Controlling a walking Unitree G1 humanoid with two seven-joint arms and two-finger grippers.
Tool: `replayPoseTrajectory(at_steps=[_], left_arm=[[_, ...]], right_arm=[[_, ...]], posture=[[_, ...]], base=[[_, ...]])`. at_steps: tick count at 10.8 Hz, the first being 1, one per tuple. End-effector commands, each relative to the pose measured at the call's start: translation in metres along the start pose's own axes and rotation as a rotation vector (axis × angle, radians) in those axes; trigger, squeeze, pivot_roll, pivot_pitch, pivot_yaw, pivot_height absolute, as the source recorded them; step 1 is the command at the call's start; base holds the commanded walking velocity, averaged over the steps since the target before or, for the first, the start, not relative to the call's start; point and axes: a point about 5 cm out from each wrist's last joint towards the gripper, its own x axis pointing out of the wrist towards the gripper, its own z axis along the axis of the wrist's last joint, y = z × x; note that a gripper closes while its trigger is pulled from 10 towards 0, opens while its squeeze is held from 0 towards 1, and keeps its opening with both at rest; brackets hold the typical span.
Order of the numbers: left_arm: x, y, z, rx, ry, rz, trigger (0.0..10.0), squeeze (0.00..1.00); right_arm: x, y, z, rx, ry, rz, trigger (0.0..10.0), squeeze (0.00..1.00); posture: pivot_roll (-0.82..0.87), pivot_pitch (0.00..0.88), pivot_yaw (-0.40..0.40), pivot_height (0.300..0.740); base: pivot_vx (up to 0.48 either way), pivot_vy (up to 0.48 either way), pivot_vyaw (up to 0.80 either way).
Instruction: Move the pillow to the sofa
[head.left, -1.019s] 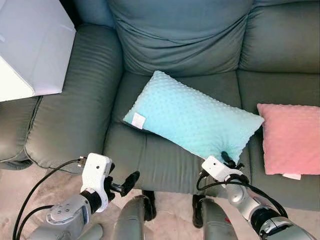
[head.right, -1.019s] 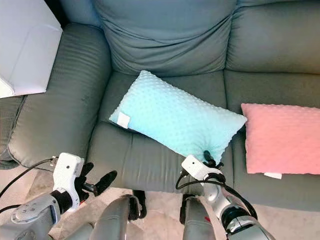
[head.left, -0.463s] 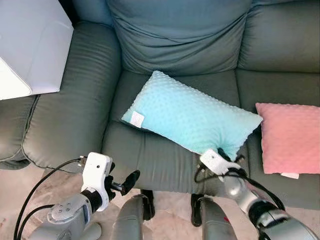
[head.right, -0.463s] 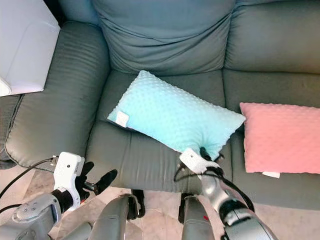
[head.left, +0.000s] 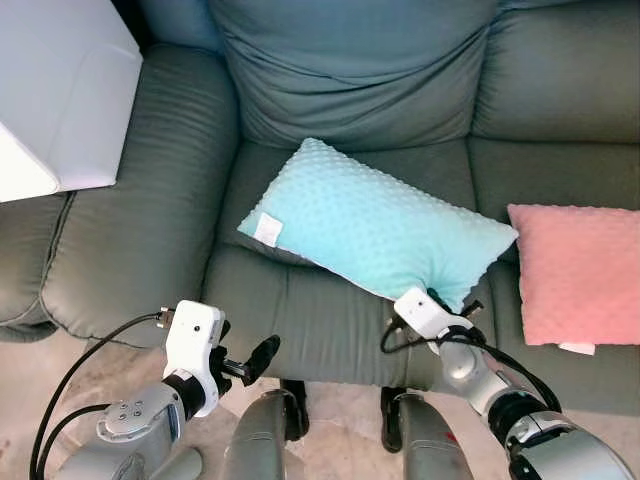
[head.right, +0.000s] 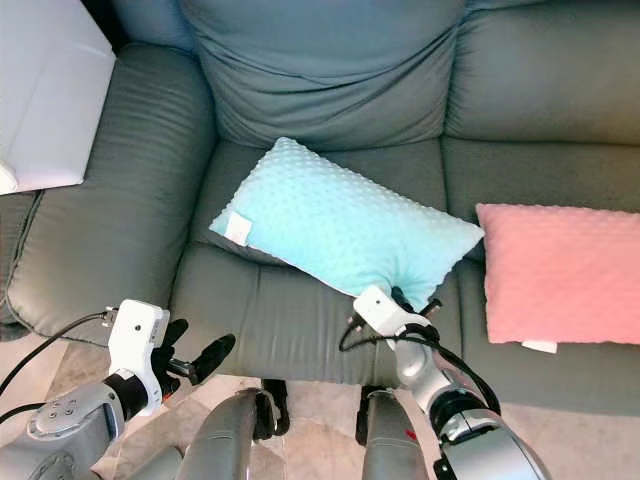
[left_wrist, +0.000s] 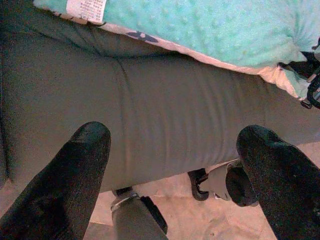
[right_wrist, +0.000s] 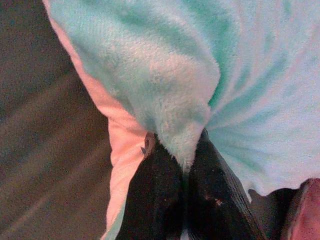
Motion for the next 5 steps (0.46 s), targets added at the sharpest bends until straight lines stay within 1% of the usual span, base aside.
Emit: replayPoseTrajectory(at_steps=[1, 2, 3, 4, 5], left_arm=[[-0.002, 0.005, -0.01, -0.011, 0.041, 0.033, 10.0, 0.0], [0.0, 0.005, -0.009, -0.01, 0.036, 0.031, 10.0, 0.0], [0.0, 0.005, -0.009, -0.01, 0.037, 0.03, 10.0, 0.0], [0.001, 0.002, -0.011, -0.013, 0.039, 0.024, 10.0, 0.0], [0.004, 0.0, -0.012, -0.018, 0.04, 0.014, 10.0, 0.0]], right_arm=[[-0.002, 0.013, 0.004, 0.044, -0.01, 0.047, 0.0, 0.0], [0.001, 0.023, 0.028, 0.097, -0.105, 0.102, 0.0, 0.0], [-0.001, 0.031, 0.037, 0.105, -0.15, 0.138, 0.0, 0.0], [-0.006, 0.043, 0.043, 0.109, -0.208, 0.196, 0.0, 0.0], [-0.011, 0.052, 0.046, 0.114, -0.254, 0.244, 0.0, 0.0]], posture=[[0.15, 0.447, 0.13, 0.74], [0.15, 0.446, 0.129, 0.74], [0.14, 0.446, 0.127, 0.74], [0.13, 0.449, 0.124, 0.74], [0.12, 0.449, 0.123, 0.74]], base=[[0.0, 0.0, 0.0], [0.0, 0.0, 0.0], [0.0, 0.0, 0.0], [0.0, 0.0, 0.0], [0.0, 0.0, 0.0]])
